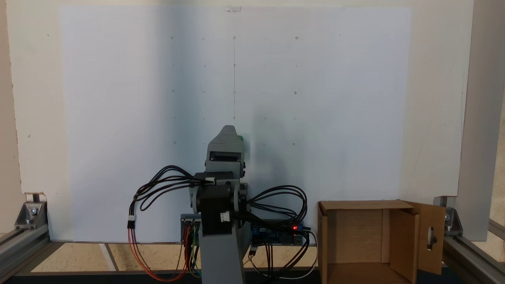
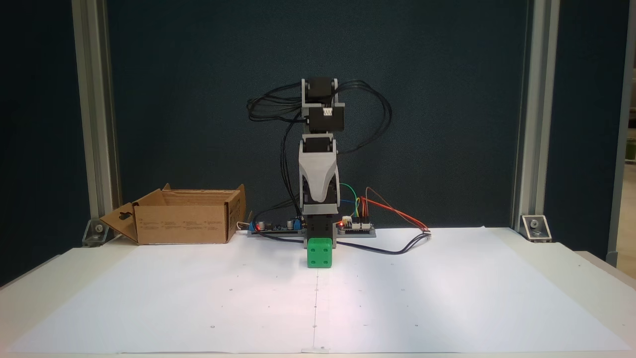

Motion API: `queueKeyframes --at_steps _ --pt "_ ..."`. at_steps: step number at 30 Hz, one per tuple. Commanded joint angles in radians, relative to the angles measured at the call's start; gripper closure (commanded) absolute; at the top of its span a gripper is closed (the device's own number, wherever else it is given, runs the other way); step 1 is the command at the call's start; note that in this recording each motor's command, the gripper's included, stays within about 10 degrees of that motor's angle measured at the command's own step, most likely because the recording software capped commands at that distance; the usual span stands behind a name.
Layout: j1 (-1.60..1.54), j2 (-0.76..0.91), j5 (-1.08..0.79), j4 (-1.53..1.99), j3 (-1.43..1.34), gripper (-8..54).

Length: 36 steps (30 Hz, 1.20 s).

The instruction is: Grasp a green dice and put it in the bin.

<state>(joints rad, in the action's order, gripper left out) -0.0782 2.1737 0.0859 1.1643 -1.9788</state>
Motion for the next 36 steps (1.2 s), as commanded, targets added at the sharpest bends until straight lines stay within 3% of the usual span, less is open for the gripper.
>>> queueKeyframes --at_steps 1,36 --pt "-0.009 0.002 0.049 -0.011 0.014 0.8" --pt "-0.057 -0.014 0.117 -0.279 -0.302 0.3"
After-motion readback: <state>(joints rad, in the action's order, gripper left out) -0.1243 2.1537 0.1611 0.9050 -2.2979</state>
